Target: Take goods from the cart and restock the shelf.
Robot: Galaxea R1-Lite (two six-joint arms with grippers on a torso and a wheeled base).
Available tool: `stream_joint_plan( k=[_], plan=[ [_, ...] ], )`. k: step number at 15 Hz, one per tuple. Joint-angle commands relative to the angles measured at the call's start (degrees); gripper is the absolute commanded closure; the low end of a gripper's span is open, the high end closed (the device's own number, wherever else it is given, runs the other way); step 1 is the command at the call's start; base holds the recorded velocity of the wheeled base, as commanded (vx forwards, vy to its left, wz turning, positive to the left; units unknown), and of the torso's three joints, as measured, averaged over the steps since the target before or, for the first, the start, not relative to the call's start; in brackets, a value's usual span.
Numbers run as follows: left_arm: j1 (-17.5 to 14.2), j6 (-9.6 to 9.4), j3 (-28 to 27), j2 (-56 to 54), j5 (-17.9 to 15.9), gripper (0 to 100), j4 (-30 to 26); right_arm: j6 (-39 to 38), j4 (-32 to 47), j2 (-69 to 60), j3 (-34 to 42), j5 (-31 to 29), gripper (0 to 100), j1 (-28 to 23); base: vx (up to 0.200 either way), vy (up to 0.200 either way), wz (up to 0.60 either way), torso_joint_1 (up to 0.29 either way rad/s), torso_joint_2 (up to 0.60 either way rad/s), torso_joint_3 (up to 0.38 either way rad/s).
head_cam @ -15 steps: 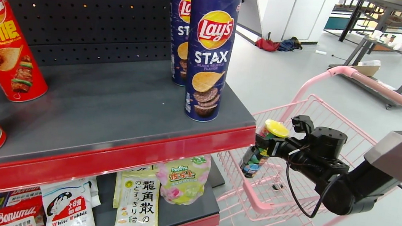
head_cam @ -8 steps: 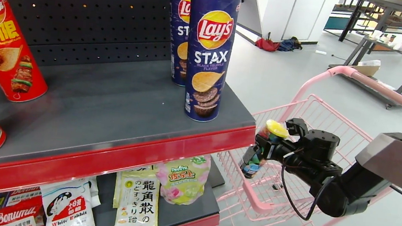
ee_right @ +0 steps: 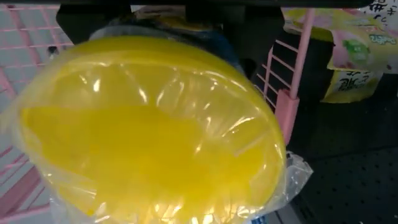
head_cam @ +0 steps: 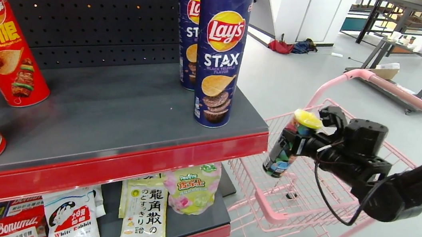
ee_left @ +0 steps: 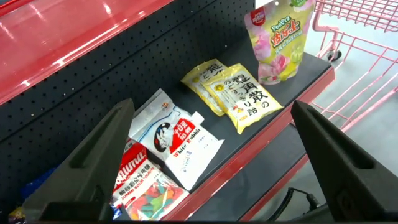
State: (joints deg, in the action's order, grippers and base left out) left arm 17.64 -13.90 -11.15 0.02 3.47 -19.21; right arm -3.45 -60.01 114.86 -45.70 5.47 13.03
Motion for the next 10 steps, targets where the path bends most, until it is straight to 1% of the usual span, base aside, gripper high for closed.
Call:
stream_joint_plan(
  k=[1, 2, 3, 4, 5, 6, 7, 8, 9, 10],
  plan=[
    [0.03, 0.01, -0.01, -0.02, 0.04, 0, -0.04, 3.63, 13.34, -19.5, -2.73, -0.2, 100, -1.96, 0.0, 0.0, 0.0, 0.0, 0.0, 0.0],
    [0.03, -0.08, -0.01, -0.02, 0.04, 0, -0.04, 5.38, 23.98, -27.58, -4.4, -0.64, 100, -3.28, 0.0, 0.0, 0.0, 0.0, 0.0, 0.0],
    [0.03, -0.08, -0.01, -0.02, -0.05, 0, -0.04, 8.11, 34.61, -34.44, -5.98, -3.72, 100, -5.21, 0.0, 0.0, 0.0, 0.0, 0.0, 0.0],
    [0.03, -0.08, -0.01, -0.02, -0.49, 0, -0.04, 12.94, 42.88, -39.54, -6.77, -9.16, 100, -7.93, 0.0, 0.0, 0.0, 0.0, 0.0, 0.0],
    [0.03, 0.01, -0.01, -0.02, -0.05, 0, 0.05, 15.75, 50.79, -45.78, -6.07, -10.75, 100, -9.16, 0.0, 0.0, 0.0, 0.0, 0.0, 0.0],
    [0.03, 0.01, -0.01, -0.02, -0.13, 0, 0.14, 15.05, 52.46, -48.94, -5.1, -10.48, 100, -9.34, 0.0, 0.0, 0.0, 0.0, 0.0, 0.0],
    [0.03, 0.19, -0.36, -0.02, 0.3, 0, 0.23, 13.56, 54.65, -56.32, -0.44, -10.48, 100, -9.25, 0.0, 0.0, 0.0, 0.0, 0.0, 0.0],
    [-0.15, 1.24, -2.03, 1.03, 0.92, 0, 0.14, 13.47, 57.03, -62.56, 4.04, -10.57, 100, -9.43, 0.0, 0.0, 0.0, 0.0, 0.0, 0.0],
    [-0.68, 4.93, -7.92, 5.95, 1.01, 0, -2.32, 13.73, 61.24, -68.72, 7.29, -10.83, 100, -10.13, 0.0, 0.0, 0.0, 0.0, 0.0, 0.0],
    [-0.85, 8.71, -13.28, 11.14, 0.74, 0, -6.19, 13.73, 64.94, -72.58, 8.44, -10.92, 100, -11.36, 0.0, 0.0, 0.0, 0.0, 0.0, 0.0]
  ],
)
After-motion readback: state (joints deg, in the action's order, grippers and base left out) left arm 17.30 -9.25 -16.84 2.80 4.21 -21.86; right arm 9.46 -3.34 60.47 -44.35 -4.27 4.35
